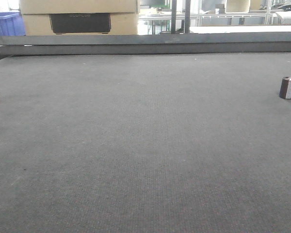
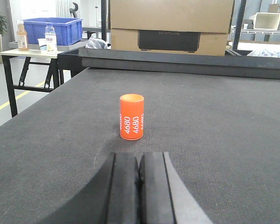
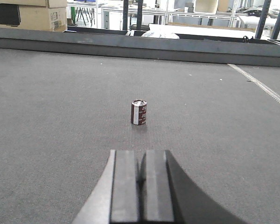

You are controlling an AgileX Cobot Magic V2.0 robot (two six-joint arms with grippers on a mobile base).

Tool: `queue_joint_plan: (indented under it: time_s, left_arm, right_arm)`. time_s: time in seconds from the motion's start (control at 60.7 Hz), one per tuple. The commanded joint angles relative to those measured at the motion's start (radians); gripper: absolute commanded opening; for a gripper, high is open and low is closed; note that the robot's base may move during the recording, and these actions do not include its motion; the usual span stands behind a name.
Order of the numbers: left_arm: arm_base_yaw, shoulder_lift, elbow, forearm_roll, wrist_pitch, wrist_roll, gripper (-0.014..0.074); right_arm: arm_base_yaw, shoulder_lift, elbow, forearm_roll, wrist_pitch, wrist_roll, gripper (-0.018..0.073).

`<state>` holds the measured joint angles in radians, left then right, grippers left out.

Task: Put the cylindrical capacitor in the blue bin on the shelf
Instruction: 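Reach the right gripper down toward the dark brown capacitor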

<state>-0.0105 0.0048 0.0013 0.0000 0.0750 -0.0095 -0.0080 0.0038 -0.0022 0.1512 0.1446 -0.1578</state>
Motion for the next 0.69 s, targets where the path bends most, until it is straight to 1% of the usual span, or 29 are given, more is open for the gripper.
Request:
queue_joint_plan:
  time_s: [0.0,0.313,0.461,0.593,0.675]
  left_arm:
    - [0.003,-0.005,-0.001,0.0,-0.014,-0.003,-0.0111]
    - [0.003,-0.005,-0.001,0.0,-0.014,-0.003,-0.0111]
    - [0.003,-0.005,-0.001,0.0,-0.043,-0.003,-0.0111]
    - [0.003,-0.005,-0.001,0.0,-0.069,-0.003,-0.0111]
    - [0.003,-0.005,-0.001,0.0,-0.095,-0.003,-0.0111]
  right_arm:
    - [-0.004,-0.004,0.002,-0.007,-0.018,0.003,-0.0142]
    - [-0.004,-0.004,0.002,-0.007,-0.018,0.003,-0.0142]
    - [-0.004,-0.004,0.002,-0.007,-0.018,0.003,-0.0142]
    - [-0.003,-0.004,0.002,-0.007,-0.054,0.003,-0.0142]
    - [-0.003,-0.004,0.002,-0.007,-0.108,0.003,-0.0142]
